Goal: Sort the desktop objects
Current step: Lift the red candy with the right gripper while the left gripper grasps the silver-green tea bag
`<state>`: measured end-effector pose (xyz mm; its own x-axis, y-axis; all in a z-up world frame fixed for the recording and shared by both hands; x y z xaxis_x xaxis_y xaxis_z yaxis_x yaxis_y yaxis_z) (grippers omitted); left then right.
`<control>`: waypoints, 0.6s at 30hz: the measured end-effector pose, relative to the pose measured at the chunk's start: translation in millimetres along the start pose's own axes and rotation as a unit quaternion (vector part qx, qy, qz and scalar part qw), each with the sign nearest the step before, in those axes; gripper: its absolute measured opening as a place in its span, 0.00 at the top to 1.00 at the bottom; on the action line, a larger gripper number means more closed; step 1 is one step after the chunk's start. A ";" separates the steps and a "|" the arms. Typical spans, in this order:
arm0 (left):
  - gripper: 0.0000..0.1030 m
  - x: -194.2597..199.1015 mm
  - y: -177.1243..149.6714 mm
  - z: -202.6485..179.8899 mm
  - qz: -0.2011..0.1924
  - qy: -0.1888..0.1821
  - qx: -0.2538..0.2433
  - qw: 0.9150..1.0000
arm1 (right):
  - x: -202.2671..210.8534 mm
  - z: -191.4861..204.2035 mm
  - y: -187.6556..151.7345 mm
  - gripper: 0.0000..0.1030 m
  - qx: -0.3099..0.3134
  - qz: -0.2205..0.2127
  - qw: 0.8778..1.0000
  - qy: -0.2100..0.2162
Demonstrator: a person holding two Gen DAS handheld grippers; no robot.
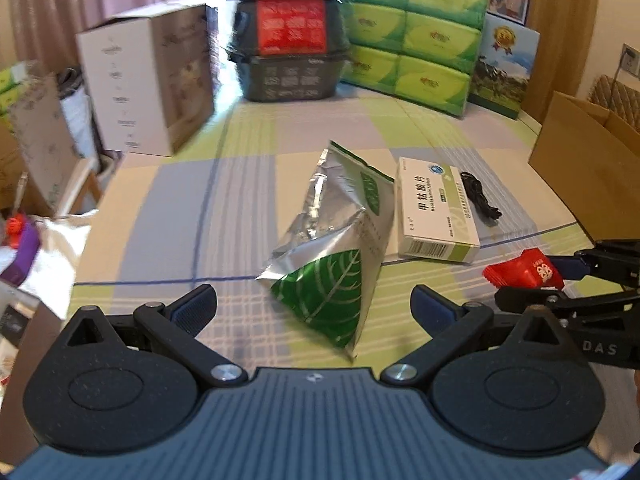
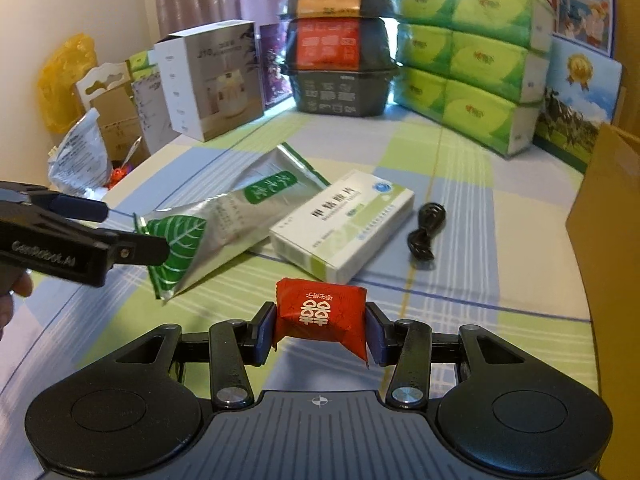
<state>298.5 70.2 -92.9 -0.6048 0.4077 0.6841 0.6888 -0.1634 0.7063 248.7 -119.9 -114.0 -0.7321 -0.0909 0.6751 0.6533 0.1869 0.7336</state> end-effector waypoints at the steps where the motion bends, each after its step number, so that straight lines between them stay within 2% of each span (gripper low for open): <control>1: 0.02 -4.8 3.6 0.4 0.004 -0.005 -0.006 1.000 | -1.2 -3.1 -0.6 0.58 -0.002 0.002 1.000 -0.002; 6: 0.02 -36.1 24.1 4.8 0.033 -0.019 -0.047 0.998 | -5.1 -16.6 0.6 0.58 -0.013 0.006 1.000 -0.013; 11: 0.02 -64.8 35.6 15.6 0.072 -0.034 -0.057 0.995 | -11.4 -26.8 1.9 0.58 -0.018 0.010 1.000 -0.021; 18: 0.10 -88.0 34.2 17.6 0.127 -0.055 -0.070 0.988 | -21.2 -29.6 3.9 0.58 -0.023 0.019 0.999 -0.020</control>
<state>382.4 44.6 -132.2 -0.3671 0.4319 0.8238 0.7463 -0.3920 0.5380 272.5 -146.2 -123.1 -0.7137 -0.0447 0.6990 0.6878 0.1444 0.7114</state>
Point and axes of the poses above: each gripper's, at about its wrist camera, not at the fingertips, and x roughly against the way its jaws point, z to its left, y to its top, the point moved 5 cm from there along -x, roughly the way its jaws point, and after that the axes turned 13 degrees about -y, right-handed, at the moved point
